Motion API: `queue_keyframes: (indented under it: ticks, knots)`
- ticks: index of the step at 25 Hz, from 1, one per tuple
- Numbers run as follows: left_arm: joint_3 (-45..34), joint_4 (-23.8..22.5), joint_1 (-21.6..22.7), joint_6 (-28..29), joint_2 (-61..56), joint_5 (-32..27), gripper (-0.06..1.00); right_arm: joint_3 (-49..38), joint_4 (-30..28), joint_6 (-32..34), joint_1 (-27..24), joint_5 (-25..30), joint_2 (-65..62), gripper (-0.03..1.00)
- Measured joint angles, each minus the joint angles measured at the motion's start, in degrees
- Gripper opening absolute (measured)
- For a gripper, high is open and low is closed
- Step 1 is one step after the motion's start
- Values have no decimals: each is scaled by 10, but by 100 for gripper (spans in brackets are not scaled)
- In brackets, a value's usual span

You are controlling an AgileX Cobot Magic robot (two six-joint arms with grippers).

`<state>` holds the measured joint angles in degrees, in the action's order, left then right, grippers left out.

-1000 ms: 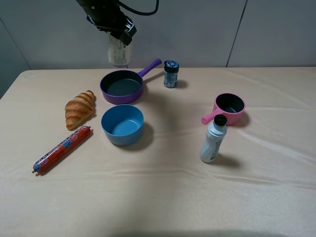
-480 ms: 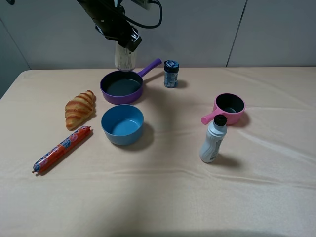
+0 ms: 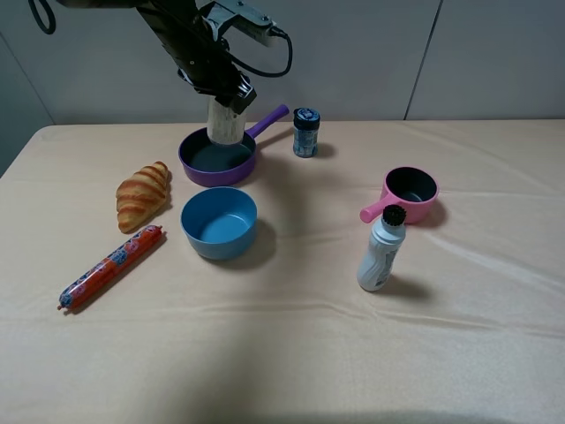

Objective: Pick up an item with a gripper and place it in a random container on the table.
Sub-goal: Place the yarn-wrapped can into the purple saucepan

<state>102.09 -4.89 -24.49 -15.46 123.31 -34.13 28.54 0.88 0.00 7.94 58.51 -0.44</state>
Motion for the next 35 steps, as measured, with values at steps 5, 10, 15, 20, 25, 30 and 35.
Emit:
queue_keyframes:
  ticks: [5, 10, 15, 20, 25, 30, 35]
  knots:
    - [0, 0, 0, 0, 18, 9, 61, 0, 0, 0, 0, 0, 0, 69]
    - [0, 0, 0, -6, 27, 11, 61, 0, 0, 0, 0, 0, 0, 69]
    - [0, 0, 1, -7, 34, 18, 61, 0, 0, 0, 0, 0, 0, 69]
    - [0, 0, 1, -8, 35, 18, 61, 0, 0, 0, 0, 0, 0, 69]
    - [0, 0, 1, -8, 35, 19, 61, 0, 0, 0, 0, 0, 0, 69]
    - [0, 0, 1, -8, 35, 19, 61, 0, 0, 0, 0, 0, 0, 69]
    - [0, 0, 1, -8, 35, 19, 61, 0, 0, 0, 0, 0, 0, 69]
